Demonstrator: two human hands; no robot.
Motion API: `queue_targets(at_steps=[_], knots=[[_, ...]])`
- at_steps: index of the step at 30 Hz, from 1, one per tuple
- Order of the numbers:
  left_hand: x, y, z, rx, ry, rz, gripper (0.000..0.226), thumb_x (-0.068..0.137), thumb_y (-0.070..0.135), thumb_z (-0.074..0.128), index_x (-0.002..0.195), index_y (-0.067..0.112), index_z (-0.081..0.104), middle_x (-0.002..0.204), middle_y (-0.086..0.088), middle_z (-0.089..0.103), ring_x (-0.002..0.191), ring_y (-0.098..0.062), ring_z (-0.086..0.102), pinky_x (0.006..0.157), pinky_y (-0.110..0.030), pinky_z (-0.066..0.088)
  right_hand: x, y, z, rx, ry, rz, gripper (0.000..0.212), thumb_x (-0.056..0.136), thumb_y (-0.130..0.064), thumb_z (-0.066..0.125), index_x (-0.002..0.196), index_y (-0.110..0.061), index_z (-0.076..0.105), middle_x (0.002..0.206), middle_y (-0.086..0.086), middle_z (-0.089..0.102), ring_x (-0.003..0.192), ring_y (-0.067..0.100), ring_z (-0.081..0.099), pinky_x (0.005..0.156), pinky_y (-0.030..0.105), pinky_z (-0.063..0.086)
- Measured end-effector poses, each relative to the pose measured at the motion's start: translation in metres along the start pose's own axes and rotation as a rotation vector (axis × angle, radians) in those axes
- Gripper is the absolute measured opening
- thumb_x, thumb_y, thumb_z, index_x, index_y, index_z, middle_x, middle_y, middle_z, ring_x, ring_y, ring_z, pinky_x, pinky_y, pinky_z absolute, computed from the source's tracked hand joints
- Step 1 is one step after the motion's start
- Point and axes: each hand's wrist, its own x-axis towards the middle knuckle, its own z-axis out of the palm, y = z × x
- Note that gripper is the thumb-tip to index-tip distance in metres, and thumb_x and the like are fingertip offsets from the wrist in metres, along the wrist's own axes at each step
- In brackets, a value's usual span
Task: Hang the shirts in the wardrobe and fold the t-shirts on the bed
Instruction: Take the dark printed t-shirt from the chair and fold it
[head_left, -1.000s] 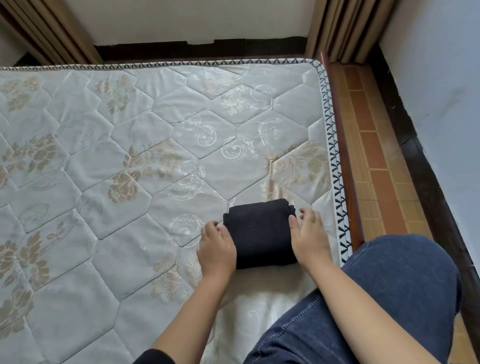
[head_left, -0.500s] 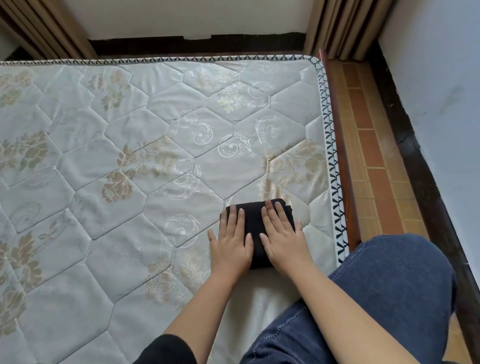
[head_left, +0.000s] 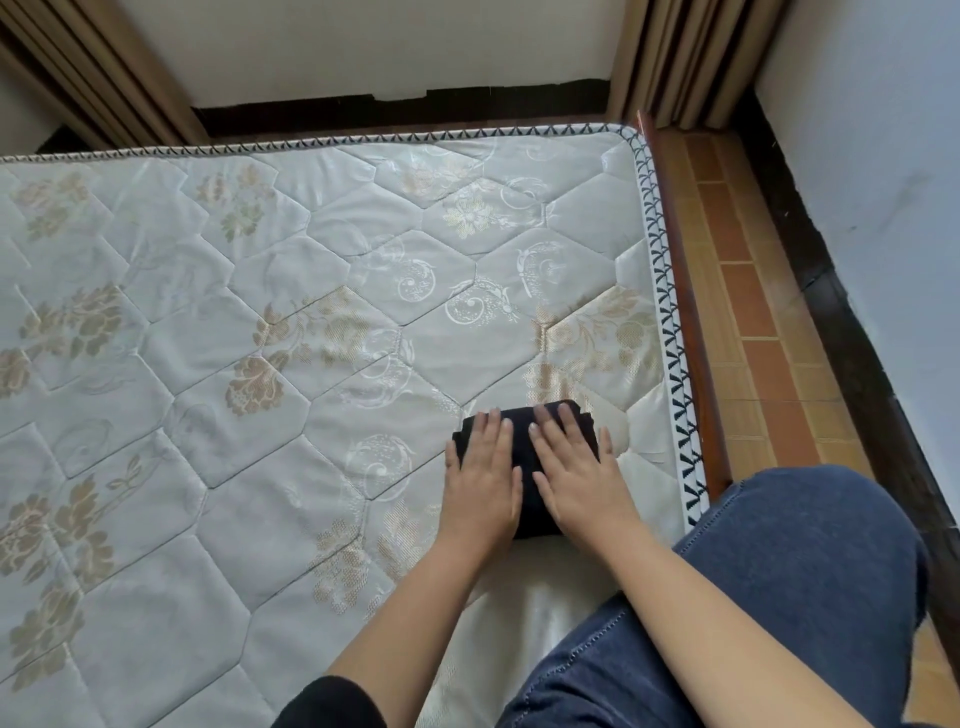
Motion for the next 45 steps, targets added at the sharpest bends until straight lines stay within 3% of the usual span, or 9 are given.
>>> queue_targets(at_steps=[4,7,10,15,22,27,34,37,45], knots=[[0.001,0.001,0.016,0.095,-0.165,0.007,0.055,0.084,0.039,0.033,0.123,0.014,0.063,0.132,-0.004,0.058,0.118,-0.019,0.058,0.077,-0.051,0.053,-0.003,-0.001,-0.004,-0.003,-0.113,0.116,0.058,0.087,-0.040,0.032,0.133,-0.013,0.053,0.145,0.003,0.043,0.134,0.030,0.038,0.087,0.060,0.047],[0.001,0.002,0.011,0.136,-0.180,-0.027,0.071,0.084,0.045,0.013,0.142,0.014,0.041,0.153,-0.002,0.029,0.137,-0.019,0.036,0.096,-0.058,0.040,-0.006,0.005,-0.004,0.047,-0.204,0.222,0.061,0.101,-0.043,0.020,0.151,-0.020,-0.006,0.159,0.005,-0.010,0.146,0.028,-0.003,0.113,0.054,0.014],[0.009,-0.001,0.006,0.111,-0.217,-0.015,0.073,0.085,0.054,-0.008,0.151,0.023,-0.005,0.157,0.007,-0.014,0.145,-0.010,-0.009,0.114,-0.051,0.004,-0.014,0.010,-0.008,0.275,-0.251,0.373,0.063,0.100,-0.046,0.020,0.150,-0.022,-0.009,0.159,0.009,-0.003,0.146,0.024,-0.005,0.115,0.044,0.008],[0.024,-0.002,-0.007,0.127,-0.209,-0.073,0.064,0.099,0.051,0.021,0.151,0.019,0.000,0.159,0.003,-0.001,0.145,-0.013,-0.002,0.113,-0.051,0.005,-0.016,0.017,-0.017,0.282,-0.036,0.505,0.046,0.099,-0.043,0.031,0.124,-0.009,0.050,0.126,0.011,0.045,0.118,0.026,0.041,0.096,0.037,0.036],[0.033,0.004,-0.012,0.221,-0.134,-0.132,0.055,0.098,0.052,0.026,0.133,0.011,0.036,0.140,-0.007,0.036,0.127,-0.026,0.033,0.098,-0.041,0.032,-0.023,0.021,-0.020,0.409,-0.364,0.628,0.074,0.095,-0.061,0.013,0.112,-0.006,0.059,0.106,0.013,0.065,0.097,0.029,0.061,0.083,0.035,0.047],[0.024,0.000,-0.014,0.273,-0.198,-0.230,0.060,0.097,0.057,0.022,0.126,0.010,0.044,0.129,-0.008,0.046,0.118,-0.027,0.043,0.092,-0.038,0.037,-0.020,0.031,-0.013,0.912,-0.302,0.749,0.049,0.088,-0.063,0.043,0.086,-0.014,0.047,0.085,0.003,0.055,0.079,0.023,0.056,0.075,0.035,0.051],[0.011,-0.021,-0.007,-0.441,-0.404,-0.471,0.058,0.089,0.065,0.038,0.104,0.010,0.051,0.102,-0.005,0.060,0.091,-0.022,0.056,0.075,-0.032,0.041,-0.023,0.024,-0.013,1.512,-0.296,0.795,0.043,0.076,-0.026,0.077,0.112,-0.010,0.059,0.104,0.005,0.069,0.095,0.019,0.065,0.086,0.038,0.054],[0.005,-0.015,-0.005,-0.747,-0.397,-0.524,0.046,0.088,0.059,0.049,0.088,0.013,0.053,0.093,-0.005,0.059,0.080,-0.019,0.053,0.071,-0.031,0.042,-0.025,0.021,-0.022,1.616,-0.270,0.797,0.033,0.079,-0.015,0.074,0.108,-0.008,0.061,0.101,0.008,0.069,0.088,0.018,0.066,0.071,0.027,0.054],[0.005,0.030,-0.030,-1.250,-0.498,-0.558,0.046,0.083,0.049,0.064,0.116,0.018,0.057,0.108,-0.003,0.069,0.096,-0.019,0.066,0.073,-0.031,0.054,-0.039,0.047,-0.060,1.816,-0.097,0.830,0.030,0.081,-0.018,0.069,0.108,-0.006,0.062,0.095,0.011,0.071,0.083,0.021,0.067,0.068,0.028,0.054]])
